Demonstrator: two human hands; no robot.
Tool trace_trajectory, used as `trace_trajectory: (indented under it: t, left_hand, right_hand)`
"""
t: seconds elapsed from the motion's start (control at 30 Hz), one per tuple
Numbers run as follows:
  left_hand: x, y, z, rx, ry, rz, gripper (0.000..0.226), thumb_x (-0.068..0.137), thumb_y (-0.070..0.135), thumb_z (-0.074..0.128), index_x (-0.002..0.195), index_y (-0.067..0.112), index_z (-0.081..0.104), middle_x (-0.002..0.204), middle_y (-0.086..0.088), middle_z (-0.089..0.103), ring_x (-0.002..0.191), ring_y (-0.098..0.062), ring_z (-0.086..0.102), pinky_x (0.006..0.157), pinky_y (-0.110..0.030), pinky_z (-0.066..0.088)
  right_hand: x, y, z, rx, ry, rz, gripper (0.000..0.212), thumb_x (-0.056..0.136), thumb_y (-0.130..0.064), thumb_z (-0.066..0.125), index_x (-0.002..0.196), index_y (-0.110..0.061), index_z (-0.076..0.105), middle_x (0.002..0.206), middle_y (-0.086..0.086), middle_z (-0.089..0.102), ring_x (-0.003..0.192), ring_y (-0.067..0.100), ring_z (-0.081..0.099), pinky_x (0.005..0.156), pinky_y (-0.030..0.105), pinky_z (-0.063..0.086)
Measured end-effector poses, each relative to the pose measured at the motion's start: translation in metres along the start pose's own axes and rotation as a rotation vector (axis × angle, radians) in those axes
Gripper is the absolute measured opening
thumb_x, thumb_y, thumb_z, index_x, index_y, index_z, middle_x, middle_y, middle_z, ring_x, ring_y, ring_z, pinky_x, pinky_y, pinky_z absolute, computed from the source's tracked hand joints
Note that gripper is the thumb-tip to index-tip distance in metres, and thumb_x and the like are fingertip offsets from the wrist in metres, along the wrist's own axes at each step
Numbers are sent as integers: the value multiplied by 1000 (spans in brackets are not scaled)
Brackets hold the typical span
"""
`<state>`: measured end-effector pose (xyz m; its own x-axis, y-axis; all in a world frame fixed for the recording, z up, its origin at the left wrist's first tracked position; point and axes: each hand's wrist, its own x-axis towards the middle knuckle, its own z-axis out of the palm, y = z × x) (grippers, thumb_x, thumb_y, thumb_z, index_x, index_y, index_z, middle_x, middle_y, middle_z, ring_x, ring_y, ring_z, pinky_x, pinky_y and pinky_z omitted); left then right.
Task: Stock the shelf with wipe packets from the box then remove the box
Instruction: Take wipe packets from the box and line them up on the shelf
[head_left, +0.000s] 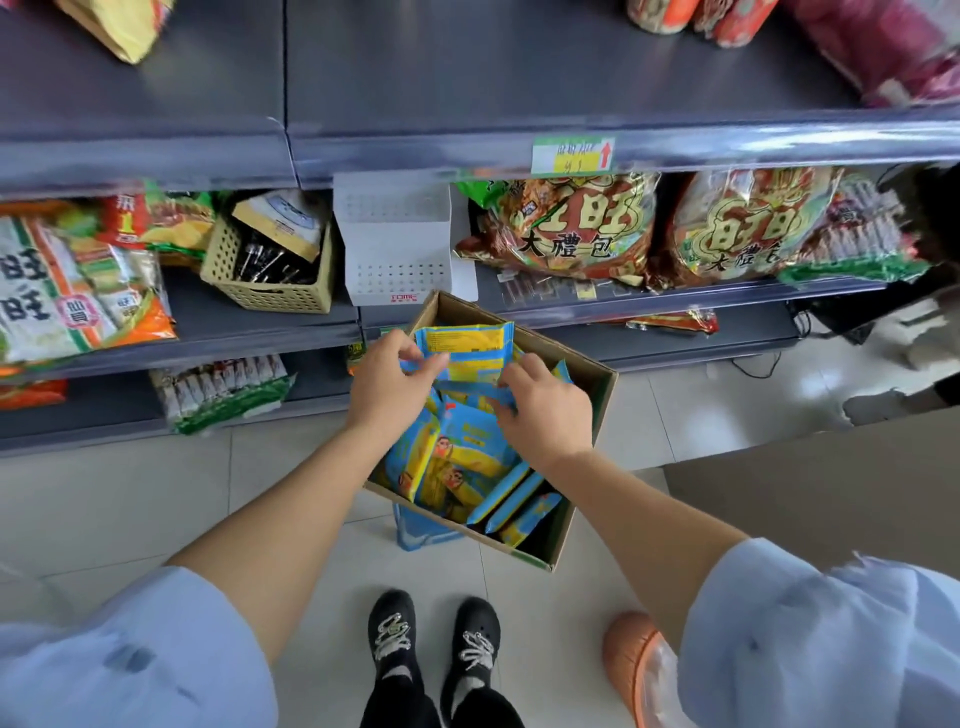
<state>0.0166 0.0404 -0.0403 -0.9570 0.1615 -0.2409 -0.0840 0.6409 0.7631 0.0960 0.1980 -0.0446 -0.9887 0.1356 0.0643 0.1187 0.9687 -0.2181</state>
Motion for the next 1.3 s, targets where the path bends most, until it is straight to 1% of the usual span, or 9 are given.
trace_trajectory:
  t: [0.07,0.13,0.27,0.47,0.63,0.83,1.0,1.13,1.3]
  left_hand:
    - [-5,-6,5,118,-59,8,19,86,17,67,98,14,52,108,0,51,93,-16,50,72,-25,34]
    - [-13,-19,13,242,-153,5,42,82,3,65,118,17,49,124,-4,38,99,-21,51,74,-28,40]
    - [-26,-43,21,453,-238,-103,59,81,5,64,133,18,41,134,-9,36,113,-29,50,81,-37,45]
    - [-22,-66,24,509,-247,-166,46,88,16,59,131,22,44,123,-4,55,107,-28,54,74,-38,46]
    - [-20,-80,30,532,-216,-156,32,92,26,58,123,23,53,115,-3,61,103,-27,57,69,-34,43]
    - [-22,-80,33,434,-153,-144,38,92,19,59,125,25,42,113,-3,60,94,-27,58,70,-39,44]
    - [-20,-71,16,401,-133,-136,27,91,16,58,114,28,50,106,-1,61,86,-23,54,65,-33,42]
    - [-23,-51,-8,419,-111,-105,28,91,13,58,115,28,57,111,0,58,90,-24,57,65,-31,40]
    - [-33,-20,-55,429,-34,-32,30,87,8,61,110,27,61,113,3,55,98,-23,57,72,-33,42]
  right_hand:
    - [-5,0,4,-107,-203,-27,20,86,-25,65,101,-12,60,100,6,56,71,33,64,49,29,34]
    - [-12,1,13,-214,-462,-64,25,91,-28,60,112,-15,54,113,5,52,87,31,63,57,32,39]
    - [-26,4,31,-205,-820,-80,52,81,-49,68,123,-21,53,120,1,50,105,26,58,73,35,49]
    - [-7,7,59,-220,-694,-170,34,92,-30,61,125,-22,56,125,3,52,117,26,50,83,36,47]
    - [15,4,81,-255,-783,-226,76,79,-35,74,143,-19,35,146,6,34,137,25,28,108,39,33]
    - [30,-4,85,-428,-863,-173,104,70,-56,76,148,-20,19,126,6,51,120,27,46,95,36,39]
    - [32,0,67,-433,-848,-149,35,94,-36,51,127,-26,48,101,-6,63,96,20,59,77,34,31]
    - [39,3,36,-242,-1032,-37,66,91,-27,58,147,-26,24,122,-1,58,101,25,59,67,32,48]
    - [47,-9,-6,-192,-919,-50,41,87,-17,61,125,-17,45,105,5,56,88,25,56,56,29,42]
